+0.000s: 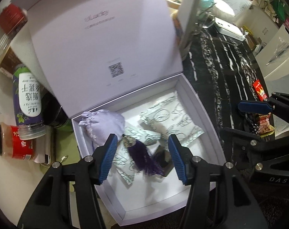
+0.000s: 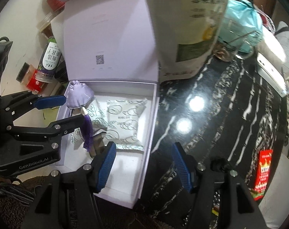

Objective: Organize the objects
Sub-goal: 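Withdraw both grippers from the box back toward the table items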

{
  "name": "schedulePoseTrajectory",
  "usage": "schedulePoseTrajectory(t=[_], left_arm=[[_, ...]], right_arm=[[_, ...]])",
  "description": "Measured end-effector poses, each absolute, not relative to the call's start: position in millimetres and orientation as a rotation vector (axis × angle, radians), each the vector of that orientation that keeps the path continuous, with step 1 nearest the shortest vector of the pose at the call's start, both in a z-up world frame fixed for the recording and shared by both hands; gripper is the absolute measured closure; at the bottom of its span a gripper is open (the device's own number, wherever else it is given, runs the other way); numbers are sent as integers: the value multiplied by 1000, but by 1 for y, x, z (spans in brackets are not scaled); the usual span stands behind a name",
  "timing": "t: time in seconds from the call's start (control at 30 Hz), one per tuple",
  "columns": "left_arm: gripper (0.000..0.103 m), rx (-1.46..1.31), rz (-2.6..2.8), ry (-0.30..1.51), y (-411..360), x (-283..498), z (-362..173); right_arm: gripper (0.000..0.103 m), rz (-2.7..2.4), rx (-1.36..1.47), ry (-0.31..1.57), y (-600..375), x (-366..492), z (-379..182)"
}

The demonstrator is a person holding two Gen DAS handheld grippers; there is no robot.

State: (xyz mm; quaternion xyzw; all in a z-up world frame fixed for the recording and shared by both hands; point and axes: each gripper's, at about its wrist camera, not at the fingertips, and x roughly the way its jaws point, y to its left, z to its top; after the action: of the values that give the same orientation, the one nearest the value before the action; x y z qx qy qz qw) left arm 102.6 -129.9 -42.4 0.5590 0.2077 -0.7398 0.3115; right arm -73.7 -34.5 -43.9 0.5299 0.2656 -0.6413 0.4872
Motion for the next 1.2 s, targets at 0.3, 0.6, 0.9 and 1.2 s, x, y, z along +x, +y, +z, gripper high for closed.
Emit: schedulePoseTrajectory(t=[0.3,0.6,0.9,1.2], left_arm=[[50,1507,-2037,484,-101,73,-30],[50,1565,-2129,418,-68,35,-30],[50,1644,-2225,340,-36,-5,-34],[50,1729,-2325,250,3,-46,-40]], right_arm=[[42,-1670,1331,581,8,-89,-37],[42,-1771,1394,517,54,-102,-37],[42,-1874,1462,438,99,-112,-36],[42,-1986,1535,347,151,-119,-37]])
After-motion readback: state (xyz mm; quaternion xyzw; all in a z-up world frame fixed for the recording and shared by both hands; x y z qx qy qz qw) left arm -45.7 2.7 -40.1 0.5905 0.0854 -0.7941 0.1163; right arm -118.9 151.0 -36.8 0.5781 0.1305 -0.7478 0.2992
